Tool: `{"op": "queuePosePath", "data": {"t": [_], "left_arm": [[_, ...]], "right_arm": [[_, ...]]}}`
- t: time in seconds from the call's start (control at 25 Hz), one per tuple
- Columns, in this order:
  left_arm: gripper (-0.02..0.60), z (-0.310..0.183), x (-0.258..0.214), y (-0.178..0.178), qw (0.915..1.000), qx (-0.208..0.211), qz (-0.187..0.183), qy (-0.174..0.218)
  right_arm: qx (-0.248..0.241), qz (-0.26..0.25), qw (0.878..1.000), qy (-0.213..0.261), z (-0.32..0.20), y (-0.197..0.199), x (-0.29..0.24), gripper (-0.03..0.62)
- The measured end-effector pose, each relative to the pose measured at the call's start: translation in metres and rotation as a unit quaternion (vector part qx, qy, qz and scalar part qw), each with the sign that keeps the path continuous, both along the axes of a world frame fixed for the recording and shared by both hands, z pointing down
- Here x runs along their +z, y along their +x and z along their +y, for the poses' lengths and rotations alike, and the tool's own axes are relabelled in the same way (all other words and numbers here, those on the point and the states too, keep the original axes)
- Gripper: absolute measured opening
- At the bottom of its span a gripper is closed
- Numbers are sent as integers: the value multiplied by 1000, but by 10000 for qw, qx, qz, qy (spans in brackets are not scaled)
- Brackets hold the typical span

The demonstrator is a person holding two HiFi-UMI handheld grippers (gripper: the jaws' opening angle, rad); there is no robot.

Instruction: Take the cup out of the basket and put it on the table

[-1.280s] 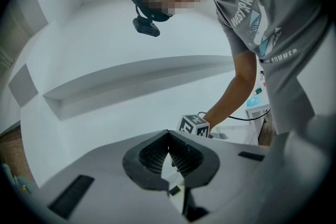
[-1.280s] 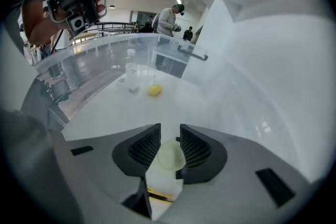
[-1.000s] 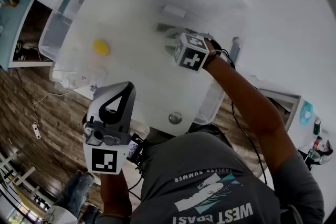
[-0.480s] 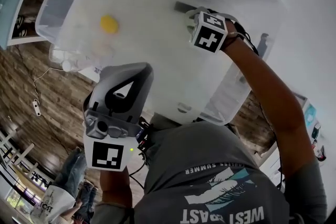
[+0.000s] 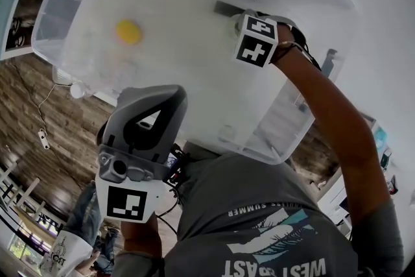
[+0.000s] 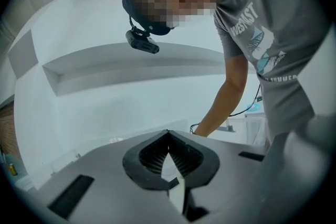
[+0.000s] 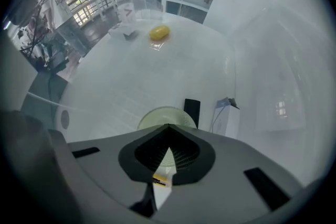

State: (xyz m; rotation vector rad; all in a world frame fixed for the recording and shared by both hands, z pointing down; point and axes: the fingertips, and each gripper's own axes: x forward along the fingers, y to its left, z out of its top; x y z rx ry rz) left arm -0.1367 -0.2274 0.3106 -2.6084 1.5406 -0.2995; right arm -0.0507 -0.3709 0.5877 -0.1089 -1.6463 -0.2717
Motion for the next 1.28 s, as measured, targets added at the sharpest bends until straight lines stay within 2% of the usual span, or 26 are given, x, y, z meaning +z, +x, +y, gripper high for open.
{"op": "queuePosePath", "data": {"t": [0.36,0.64,0.96,1.28], "left_arm": [[9,1,-4,-4,9997,85,247,-6],[9,5,-9,-9,9998,0,209,77],[9,24,-17,-10,9997,-130,103,152],[9,45,-23,-11,9996,-180,-6,205]], "right_arm": [[98,-200,9997,72,-3,-10,-18,10],[154,-785,9964,283,1,-29,-67,10],[189,-1667,9840,597,22,-43,-140,11],[154,-2234,9707,877,45,-45,-196,11]]}}
